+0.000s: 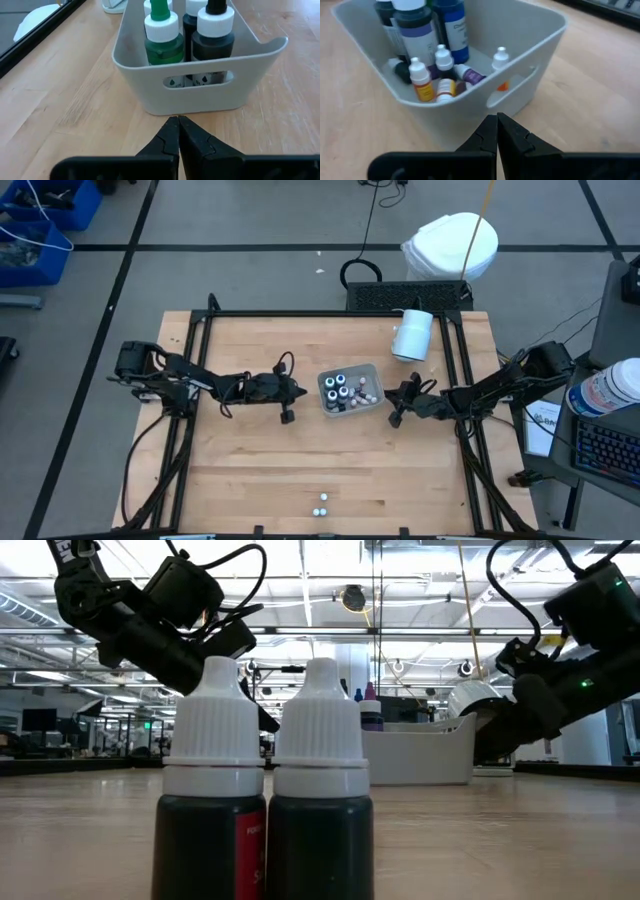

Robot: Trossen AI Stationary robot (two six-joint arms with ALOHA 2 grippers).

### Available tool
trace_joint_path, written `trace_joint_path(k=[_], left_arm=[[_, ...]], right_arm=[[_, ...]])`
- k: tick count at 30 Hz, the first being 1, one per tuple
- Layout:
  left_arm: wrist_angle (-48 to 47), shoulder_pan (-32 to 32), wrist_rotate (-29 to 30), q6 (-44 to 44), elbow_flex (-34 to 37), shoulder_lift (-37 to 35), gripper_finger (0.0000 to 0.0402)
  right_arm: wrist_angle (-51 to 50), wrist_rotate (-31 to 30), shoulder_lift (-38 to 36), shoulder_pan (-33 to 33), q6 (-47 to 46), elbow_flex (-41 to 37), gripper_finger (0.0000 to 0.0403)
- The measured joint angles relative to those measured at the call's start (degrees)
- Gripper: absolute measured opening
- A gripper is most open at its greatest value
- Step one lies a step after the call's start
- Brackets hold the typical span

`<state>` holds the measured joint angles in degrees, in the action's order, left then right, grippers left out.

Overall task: Pick & Place food coloring
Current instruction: Adjust the gray bin

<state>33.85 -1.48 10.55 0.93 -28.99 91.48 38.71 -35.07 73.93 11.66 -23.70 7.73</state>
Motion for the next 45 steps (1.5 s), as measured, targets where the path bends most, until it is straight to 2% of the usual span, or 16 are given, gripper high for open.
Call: trace_joint_path(k=[5, 12, 16, 20, 23, 26, 45], left_arm=[[0.35, 0.0, 0.02, -0.11, 0.01, 0.0, 0.0017], [1.23, 0.0, 0.31, -0.44, 0.02, 0.0, 0.0008], [1.22, 0.0, 0.57, -0.44, 0.02, 0.0, 0.0017], [1.17, 0.0, 0.57, -0.43, 0.02, 0.0, 0.0005], [1.09, 0.0, -0.2, -0.44, 0.02, 0.02, 0.0007], [1.06, 0.02, -1.99, -0.74, 0.02, 0.0, 0.0014], [1.04, 1.31, -4.96, -1.3, -0.9, 0.02, 0.0004]], right_arm=[[1.35, 4.33, 0.02, 0.04, 0.61, 0.08, 0.0], [1.33, 8.33, 0.04, 0.09, 1.87, 2.46, 0.0], [1.13, 8.36, 1.27, 0.96, 2.56, 4.16, 0.0], [1.21, 8.26, 3.95, 1.2, 3.15, 5.63, 0.0], [1.39, 6.12, 5.66, 1.11, 3.45, 6.52, 0.0], [0.98, 3.31, 5.84, 0.93, 3.41, 6.56, 0.0], [1.37, 3.19, 5.68, -3.46, 2.9, 6.56, 0.0]])
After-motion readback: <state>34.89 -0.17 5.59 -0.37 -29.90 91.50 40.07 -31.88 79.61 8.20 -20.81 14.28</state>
